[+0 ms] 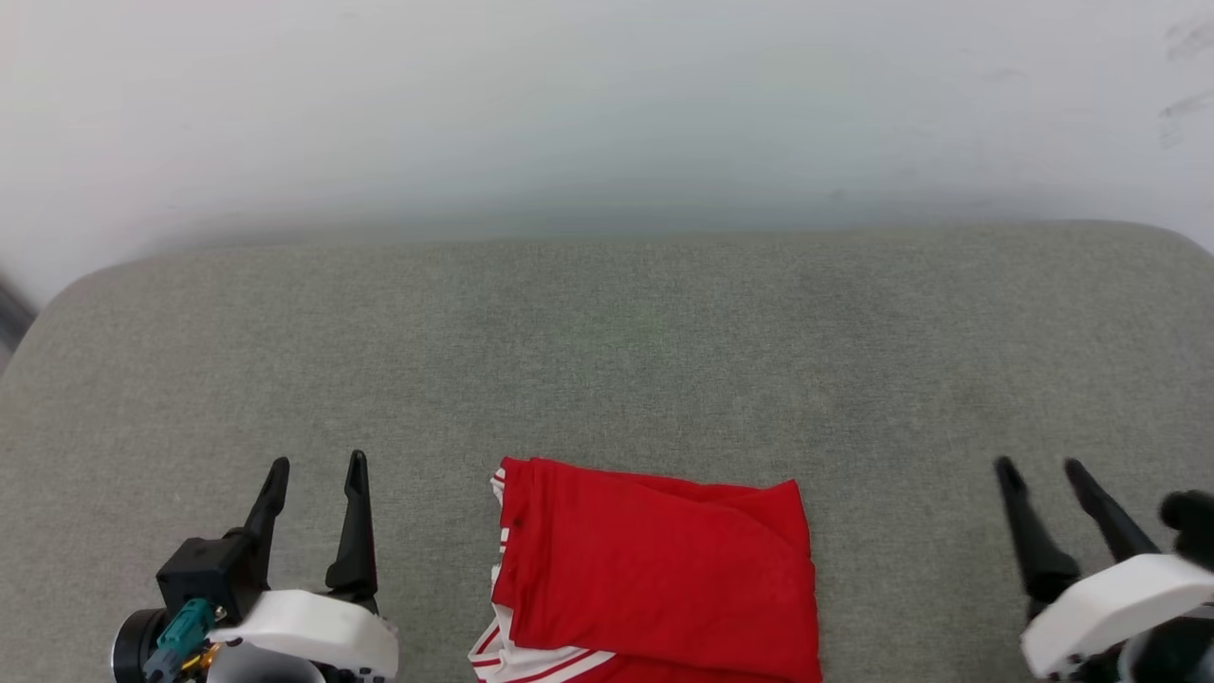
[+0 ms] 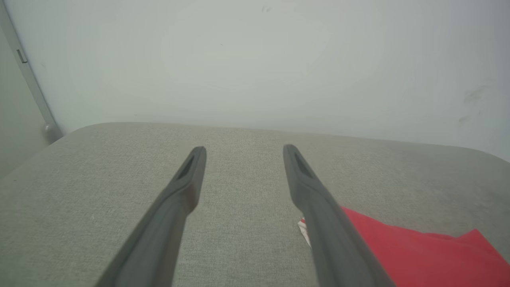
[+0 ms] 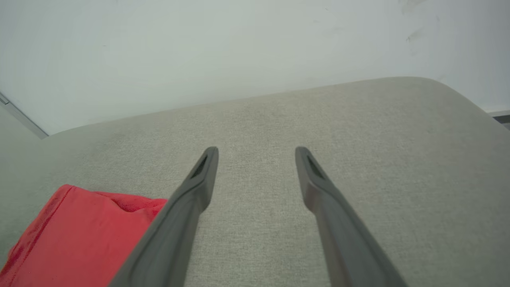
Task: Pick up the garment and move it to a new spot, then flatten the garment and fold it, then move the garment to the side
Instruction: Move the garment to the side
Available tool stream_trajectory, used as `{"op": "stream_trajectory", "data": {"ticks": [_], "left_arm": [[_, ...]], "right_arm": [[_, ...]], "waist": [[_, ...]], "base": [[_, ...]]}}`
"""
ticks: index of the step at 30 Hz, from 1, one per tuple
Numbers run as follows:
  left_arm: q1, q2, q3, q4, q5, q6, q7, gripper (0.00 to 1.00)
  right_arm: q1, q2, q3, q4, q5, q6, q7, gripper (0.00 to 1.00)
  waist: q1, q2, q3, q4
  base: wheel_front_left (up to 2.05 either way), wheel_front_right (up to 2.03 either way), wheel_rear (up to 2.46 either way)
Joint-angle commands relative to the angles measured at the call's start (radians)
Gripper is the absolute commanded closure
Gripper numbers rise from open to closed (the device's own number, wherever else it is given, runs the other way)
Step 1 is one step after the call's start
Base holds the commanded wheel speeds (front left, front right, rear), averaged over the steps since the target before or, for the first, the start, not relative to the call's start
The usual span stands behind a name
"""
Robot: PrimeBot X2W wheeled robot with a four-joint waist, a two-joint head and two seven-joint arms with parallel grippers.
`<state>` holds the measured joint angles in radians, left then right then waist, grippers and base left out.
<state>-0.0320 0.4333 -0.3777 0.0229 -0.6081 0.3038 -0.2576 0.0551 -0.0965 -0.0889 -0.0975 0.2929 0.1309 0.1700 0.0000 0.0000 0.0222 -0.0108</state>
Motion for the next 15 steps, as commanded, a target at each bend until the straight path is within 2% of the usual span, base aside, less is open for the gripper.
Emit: {"op": "stream_trajectory", "data": {"ticks": [1,5,8,11,15], "left_arm": [[-0.016,-0.007,0.008,-0.007,0.008,0.004,-0.004,0.0],[-0.021,-0.026,0.027,-0.02,0.019,0.0,-0.007,0.0],[-0.031,-0.044,0.047,-0.03,0.034,-0.005,-0.009,0.0],[-0.038,-0.064,0.057,-0.037,0.055,-0.015,-0.009,0.0],[-0.051,-0.085,0.067,-0.034,0.076,-0.036,-0.009,0.0]], "right_arm": [[-0.019,-0.025,-0.03,0.032,0.043,0.0,0.034,0.0],[-0.046,-0.076,-0.111,0.157,0.177,0.0,0.193,0.0],[-0.064,-0.121,-0.132,0.259,0.278,0.0,0.343,0.0],[-0.093,-0.113,-0.14,0.336,0.368,0.0,0.458,0.0],[-0.128,-0.064,-0.118,0.4,0.473,0.0,0.607,0.0]], "waist": [[0.0,0.0,0.011,0.008],[0.0,0.0,0.028,0.035],[0.0,0.0,0.041,0.057],[0.0,0.0,0.056,0.079],[0.0,0.0,0.078,0.109]], "base": [[0.0,0.0,0.0],[0.0,0.0,0.0],[0.0,0.0,0.0],[0.0,0.0,0.0],[0.0,0.0,0.0]]}}
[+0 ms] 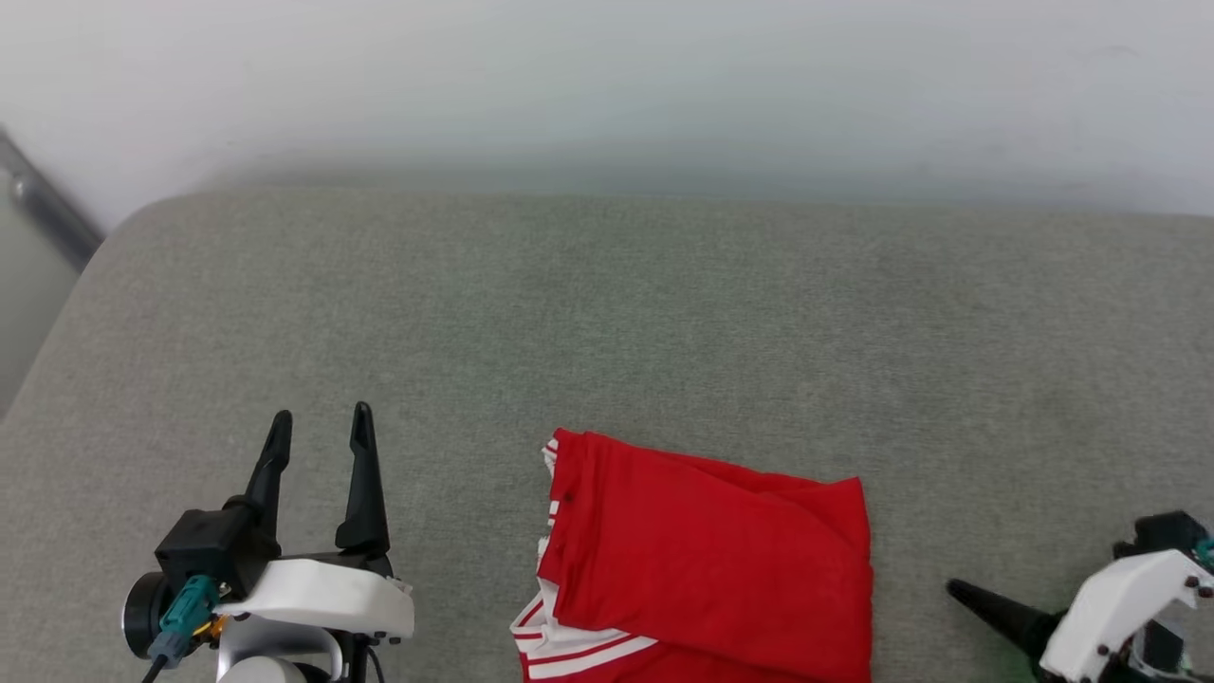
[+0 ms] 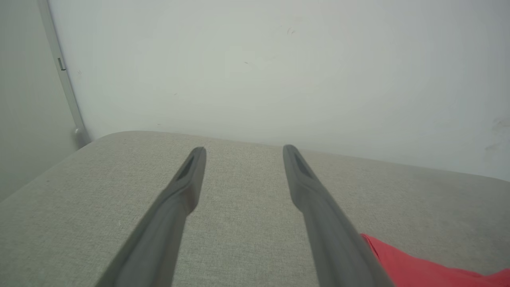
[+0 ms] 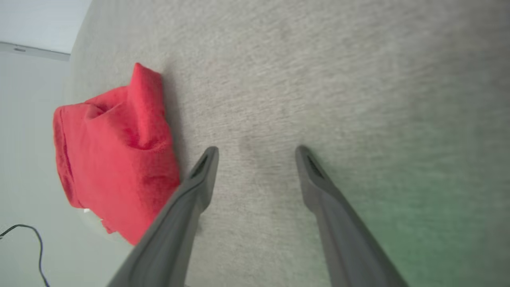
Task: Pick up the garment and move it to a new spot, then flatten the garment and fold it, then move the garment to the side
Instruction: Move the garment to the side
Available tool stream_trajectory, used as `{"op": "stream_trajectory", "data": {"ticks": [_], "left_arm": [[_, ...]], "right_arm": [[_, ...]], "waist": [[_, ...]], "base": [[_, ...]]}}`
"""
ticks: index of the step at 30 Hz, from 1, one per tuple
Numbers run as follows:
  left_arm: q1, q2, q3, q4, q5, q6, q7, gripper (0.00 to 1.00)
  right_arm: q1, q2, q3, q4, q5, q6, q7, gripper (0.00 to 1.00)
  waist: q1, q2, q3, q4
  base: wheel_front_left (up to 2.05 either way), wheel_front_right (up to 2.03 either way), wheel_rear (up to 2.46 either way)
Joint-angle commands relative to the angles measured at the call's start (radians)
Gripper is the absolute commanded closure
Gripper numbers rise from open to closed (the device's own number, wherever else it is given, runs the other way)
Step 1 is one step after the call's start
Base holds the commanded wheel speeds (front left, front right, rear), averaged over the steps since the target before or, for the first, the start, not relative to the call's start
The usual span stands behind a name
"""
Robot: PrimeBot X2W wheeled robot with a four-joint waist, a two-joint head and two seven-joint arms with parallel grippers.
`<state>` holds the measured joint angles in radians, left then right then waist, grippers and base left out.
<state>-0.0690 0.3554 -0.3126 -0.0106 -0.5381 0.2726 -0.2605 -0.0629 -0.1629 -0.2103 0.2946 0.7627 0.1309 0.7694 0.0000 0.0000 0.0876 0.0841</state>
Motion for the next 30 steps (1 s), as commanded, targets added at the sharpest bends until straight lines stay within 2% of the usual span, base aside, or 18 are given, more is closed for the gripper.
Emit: {"op": "stream_trajectory", "data": {"ticks": [1,6,11,13,14,20,21,26,30], "left_arm": [[-0.02,-0.012,0.002,0.0,0.012,-0.009,-0.006,0.0],[-0.044,-0.029,0.011,0.015,0.027,-0.035,-0.005,0.0],[-0.064,-0.046,0.007,0.033,0.045,-0.058,-0.006,0.0],[-0.066,-0.054,0.007,0.041,0.051,-0.063,-0.005,0.0],[-0.067,-0.057,0.009,0.043,0.053,-0.067,-0.005,0.0],[-0.06,-0.058,0.016,0.061,0.062,-0.083,-0.005,0.0],[-0.041,-0.056,0.016,0.073,0.073,-0.092,-0.005,0.0],[-0.027,-0.049,0.008,0.076,0.085,-0.101,-0.005,0.0],[-0.014,-0.055,0.001,0.079,0.086,-0.108,-0.005,0.0]], "right_arm": [[-0.023,0.023,0.01,0.02,0.043,0.0,0.038,0.0],[-0.092,0.085,0.027,0.089,0.204,-0.001,0.125,0.0],[-0.129,0.113,0.079,0.184,0.274,-0.001,0.157,0.0],[-0.135,0.118,0.105,0.21,0.282,-0.001,0.156,0.6],[-0.138,0.12,0.118,0.216,0.281,-0.001,0.151,0.99],[-0.158,0.1,0.167,0.185,0.261,-0.001,0.099,1.0],[-0.155,0.035,0.245,0.134,0.177,0.0,0.043,1.0],[-0.142,-0.025,0.318,0.101,0.077,0.0,-0.025,1.0],[-0.134,-0.085,0.37,0.109,-0.047,0.0,-0.076,1.0]], "waist": [[0.0,0.0,0.02,0.021],[0.0,0.0,0.049,0.047],[0.0,0.0,0.058,0.072],[0.0,0.0,0.058,0.077],[0.0,0.0,0.057,0.079],[0.0,0.0,0.046,0.074],[0.0,0.0,0.021,0.044],[0.0,0.0,-0.008,-0.001],[0.0,0.0,-0.036,-0.068]], "base": [[0.0,0.0,0.0],[0.0,0.0,0.0],[0.0,0.0,0.0],[0.0,0.0,0.0],[0.0,0.0,0.0],[0.0,0.0,0.0],[0.0,0.0,0.0],[0.0,0.0,0.0],[0.0,0.0,0.0]]}}
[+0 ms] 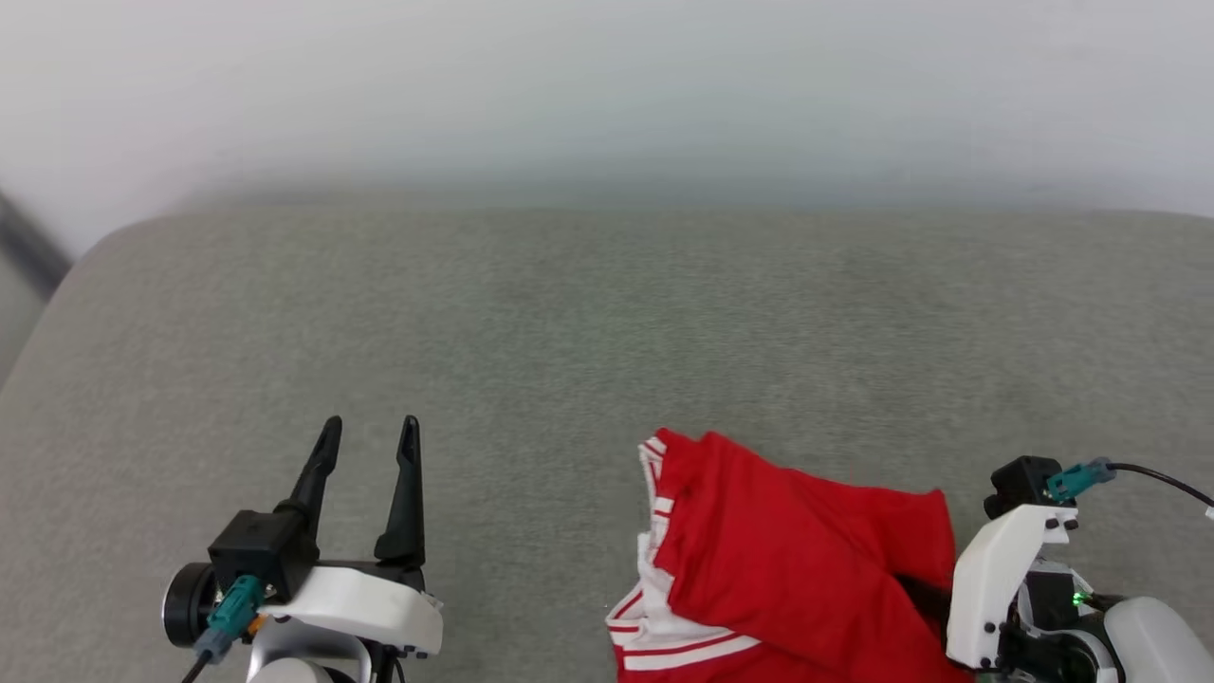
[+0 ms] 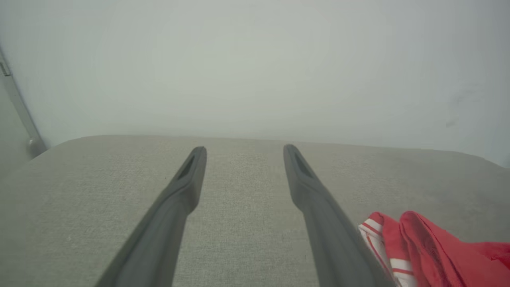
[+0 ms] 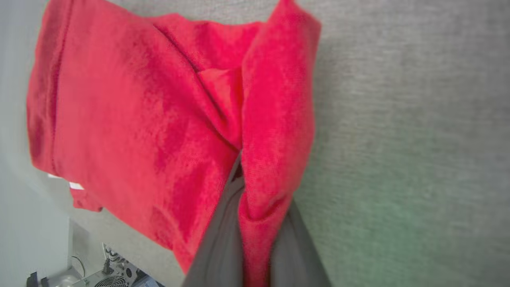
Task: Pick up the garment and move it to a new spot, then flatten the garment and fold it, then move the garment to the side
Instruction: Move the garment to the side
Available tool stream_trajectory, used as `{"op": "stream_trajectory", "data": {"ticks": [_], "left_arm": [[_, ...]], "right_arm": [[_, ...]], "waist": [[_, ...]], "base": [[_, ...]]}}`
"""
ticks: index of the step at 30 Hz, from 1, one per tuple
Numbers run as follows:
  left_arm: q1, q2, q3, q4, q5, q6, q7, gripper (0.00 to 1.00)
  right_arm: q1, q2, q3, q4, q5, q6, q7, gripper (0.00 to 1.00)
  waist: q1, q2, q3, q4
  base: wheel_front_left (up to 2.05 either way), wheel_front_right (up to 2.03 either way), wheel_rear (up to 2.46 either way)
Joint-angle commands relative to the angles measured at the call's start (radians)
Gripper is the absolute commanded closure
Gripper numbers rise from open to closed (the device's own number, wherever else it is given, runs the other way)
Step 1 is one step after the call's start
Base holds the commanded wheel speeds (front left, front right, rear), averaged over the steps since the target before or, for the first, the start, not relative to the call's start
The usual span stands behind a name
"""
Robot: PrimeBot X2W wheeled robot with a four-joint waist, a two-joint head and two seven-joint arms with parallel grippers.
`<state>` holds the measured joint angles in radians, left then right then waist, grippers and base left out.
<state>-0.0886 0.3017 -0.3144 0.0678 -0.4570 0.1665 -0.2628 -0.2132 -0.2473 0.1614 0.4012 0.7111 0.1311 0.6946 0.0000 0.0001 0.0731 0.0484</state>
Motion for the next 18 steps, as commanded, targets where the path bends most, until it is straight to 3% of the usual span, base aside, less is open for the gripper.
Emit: {"op": "stream_trajectory", "data": {"ticks": [1,11,18], "left_arm": [[0.01,-0.003,-0.001,-0.001,0.006,-0.003,-0.002,0.0],[-0.049,-0.007,-0.02,-0.066,0.034,-0.017,0.0,0.0],[-0.17,0.021,-0.044,-0.127,0.078,-0.037,0.036,0.0]], "right_arm": [[0.014,-0.015,0.004,0.007,-0.021,-0.001,-0.007,1.0],[-0.147,-0.066,-0.017,0.069,-0.135,-0.001,-0.05,1.0],[-0.324,-0.107,-0.078,0.172,-0.168,-0.001,-0.166,1.0]], "waist": [[0.0,-0.0001,-0.027,-0.051],[0.0,-0.0001,0.097,-0.285],[0.0,-0.0001,0.271,-0.355]], "base": [[0.0,0.0,0.0],[0.0,0.0,0.0],[0.0,0.0,0.0]]}}
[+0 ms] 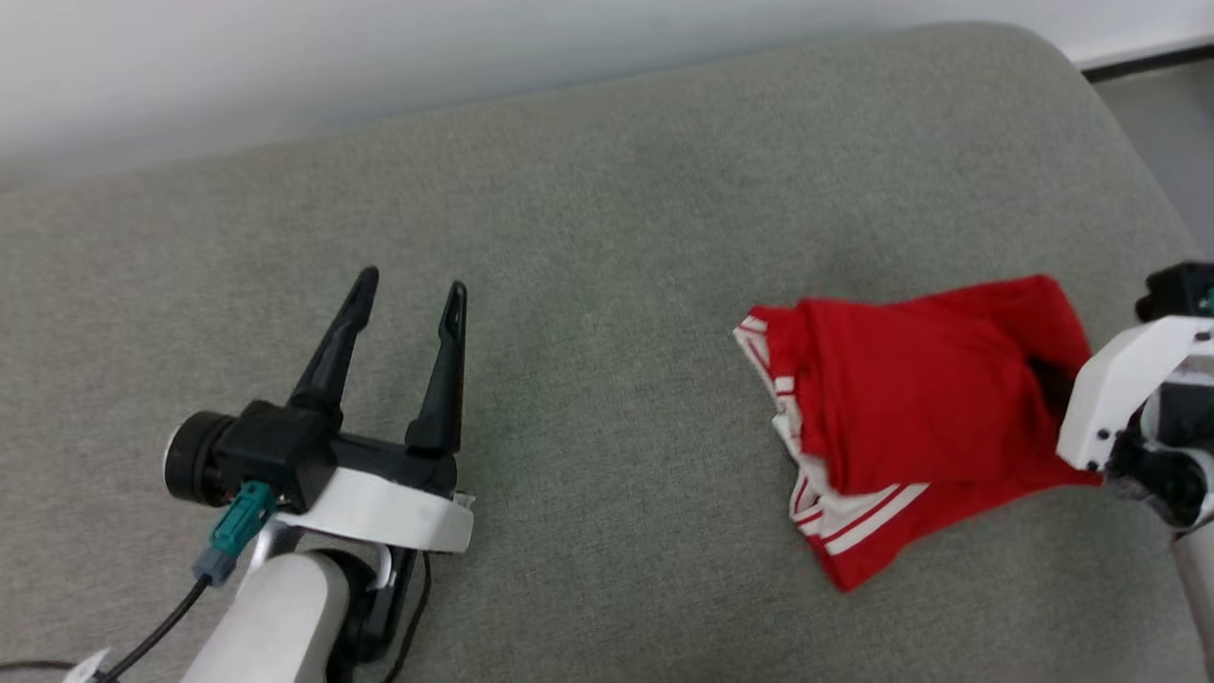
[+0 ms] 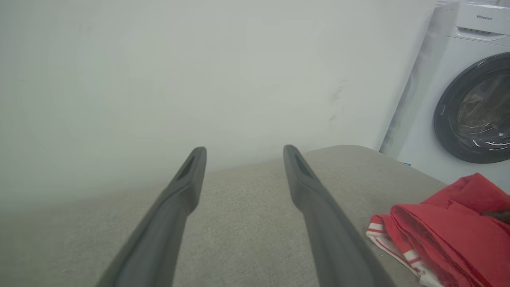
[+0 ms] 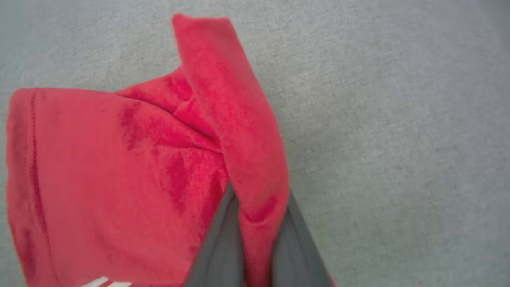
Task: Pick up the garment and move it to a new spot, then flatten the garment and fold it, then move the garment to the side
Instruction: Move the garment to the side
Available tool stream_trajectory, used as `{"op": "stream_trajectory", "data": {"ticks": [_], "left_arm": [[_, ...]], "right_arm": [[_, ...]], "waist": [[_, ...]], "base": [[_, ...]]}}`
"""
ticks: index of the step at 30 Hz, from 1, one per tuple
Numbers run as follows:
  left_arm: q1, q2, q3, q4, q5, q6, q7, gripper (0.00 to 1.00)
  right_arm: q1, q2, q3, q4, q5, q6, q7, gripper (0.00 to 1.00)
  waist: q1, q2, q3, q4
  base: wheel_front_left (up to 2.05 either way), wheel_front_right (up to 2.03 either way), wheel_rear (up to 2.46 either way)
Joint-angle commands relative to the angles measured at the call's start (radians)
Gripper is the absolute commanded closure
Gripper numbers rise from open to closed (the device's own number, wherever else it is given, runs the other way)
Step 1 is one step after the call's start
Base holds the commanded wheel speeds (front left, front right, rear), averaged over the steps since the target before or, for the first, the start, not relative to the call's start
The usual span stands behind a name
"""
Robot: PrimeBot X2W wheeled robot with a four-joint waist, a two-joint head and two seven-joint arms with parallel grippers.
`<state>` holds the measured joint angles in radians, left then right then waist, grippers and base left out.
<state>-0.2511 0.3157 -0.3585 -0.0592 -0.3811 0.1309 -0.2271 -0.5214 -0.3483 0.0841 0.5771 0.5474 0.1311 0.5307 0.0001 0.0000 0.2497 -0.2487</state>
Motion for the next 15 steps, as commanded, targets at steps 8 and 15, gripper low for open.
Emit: {"op": "stream_trajectory", "data": {"ticks": [8,15], "left_arm": [[-0.129,0.039,-0.033,-0.073,0.053,-0.033,0.052,0.0],[-0.197,0.043,-0.057,-0.117,0.077,-0.047,0.082,0.0]], "right_arm": [[-0.189,-0.101,-0.12,0.145,-0.105,-0.001,-0.116,1.0],[-0.293,-0.13,-0.281,0.244,-0.221,-0.001,-0.239,1.0]], "waist": [[-0.0001,0.0,0.249,-0.051],[-0.0001,0.0,0.32,-0.034]], "base": [[0.0,0.0,0.0],[0.0,0.0,0.0]]}}
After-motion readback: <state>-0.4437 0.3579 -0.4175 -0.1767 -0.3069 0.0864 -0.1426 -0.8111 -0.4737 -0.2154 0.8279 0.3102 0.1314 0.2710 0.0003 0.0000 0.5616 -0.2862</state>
